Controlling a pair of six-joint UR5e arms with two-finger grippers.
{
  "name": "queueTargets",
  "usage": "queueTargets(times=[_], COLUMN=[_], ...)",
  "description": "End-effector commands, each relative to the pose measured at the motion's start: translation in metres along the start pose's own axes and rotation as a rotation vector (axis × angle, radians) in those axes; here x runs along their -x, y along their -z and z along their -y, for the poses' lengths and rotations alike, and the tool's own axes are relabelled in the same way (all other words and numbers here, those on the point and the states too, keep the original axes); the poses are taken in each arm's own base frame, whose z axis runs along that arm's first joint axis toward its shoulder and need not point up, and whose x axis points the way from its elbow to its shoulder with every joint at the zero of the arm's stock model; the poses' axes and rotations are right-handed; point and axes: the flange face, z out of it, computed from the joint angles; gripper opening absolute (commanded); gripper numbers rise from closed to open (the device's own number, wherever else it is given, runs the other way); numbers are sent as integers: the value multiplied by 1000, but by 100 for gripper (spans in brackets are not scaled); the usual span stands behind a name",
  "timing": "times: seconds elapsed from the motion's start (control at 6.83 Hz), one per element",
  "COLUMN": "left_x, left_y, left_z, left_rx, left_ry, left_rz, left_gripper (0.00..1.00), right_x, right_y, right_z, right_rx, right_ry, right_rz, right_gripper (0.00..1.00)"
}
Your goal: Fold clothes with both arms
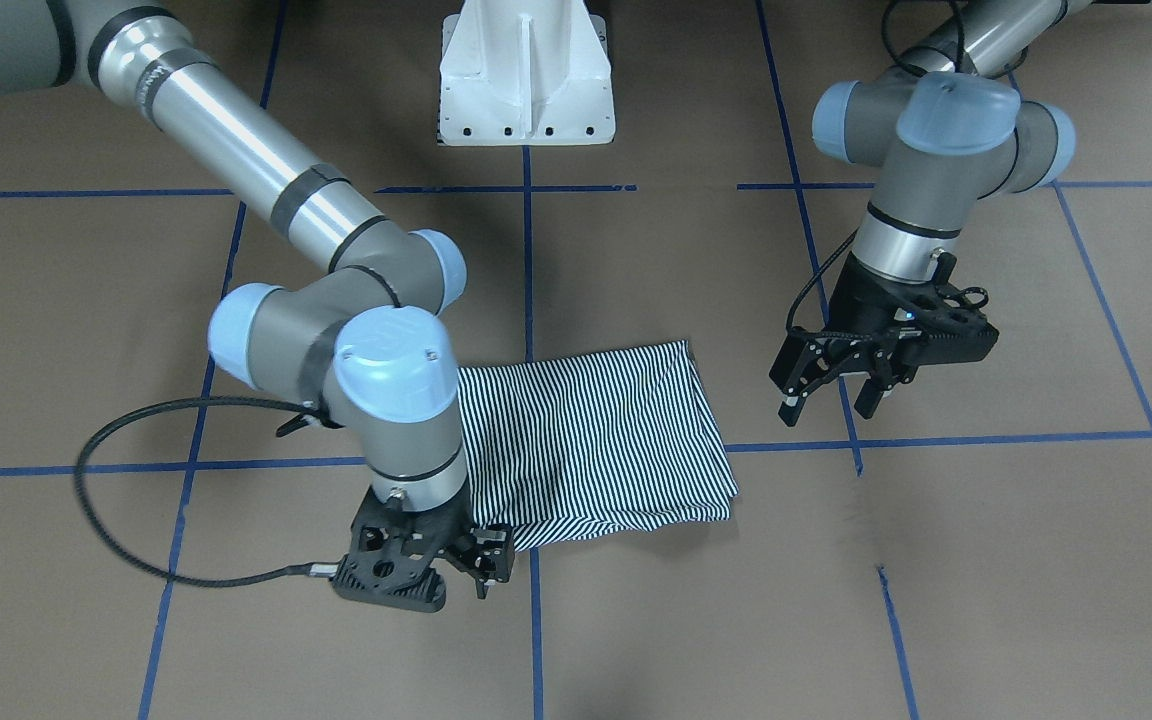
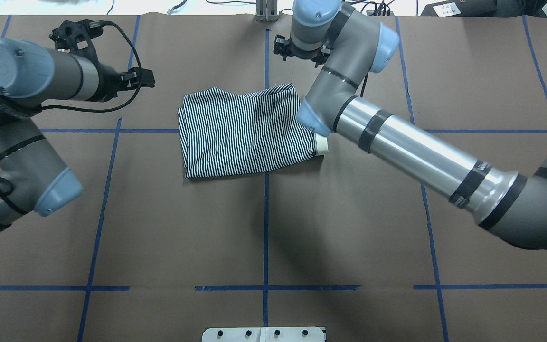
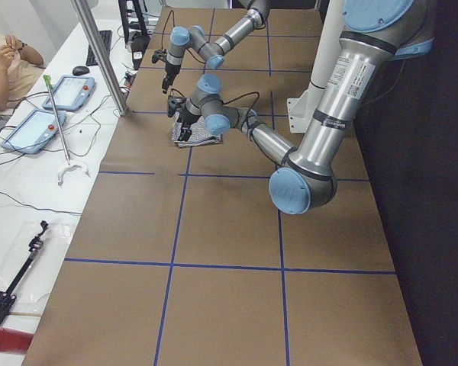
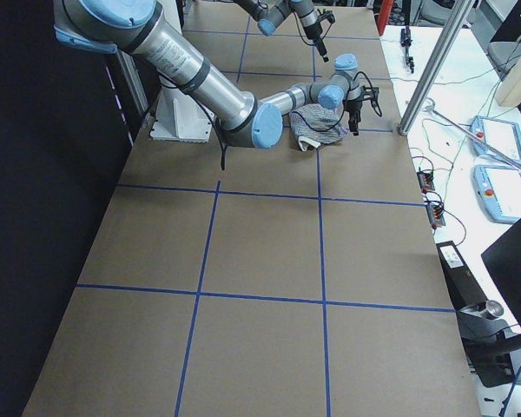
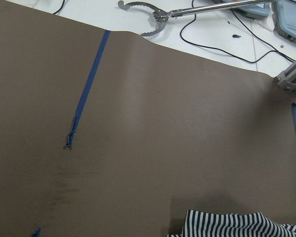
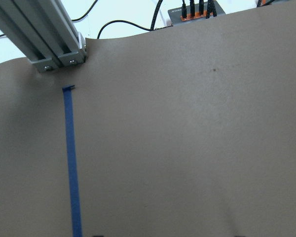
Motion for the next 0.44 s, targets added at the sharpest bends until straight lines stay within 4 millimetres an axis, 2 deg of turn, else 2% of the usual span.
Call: queueTargets(times=[0.0,0.15,0.29], left_x=[66,135,216], left_y=[64,106,147], left_z=[19,37,59], left_rx=[99,131,138], left_ry=[-142,-255,-380], left_rz=[-56,-60,-45], left_gripper=[100,100,100], right_x=[-107,-186,-286], right_y=[40,60,79], right_z=[68,98,121], right_rx=[89,120,132], right_ry=[77,131,199], right_rz=[76,102,112], right_gripper=[100,100,100])
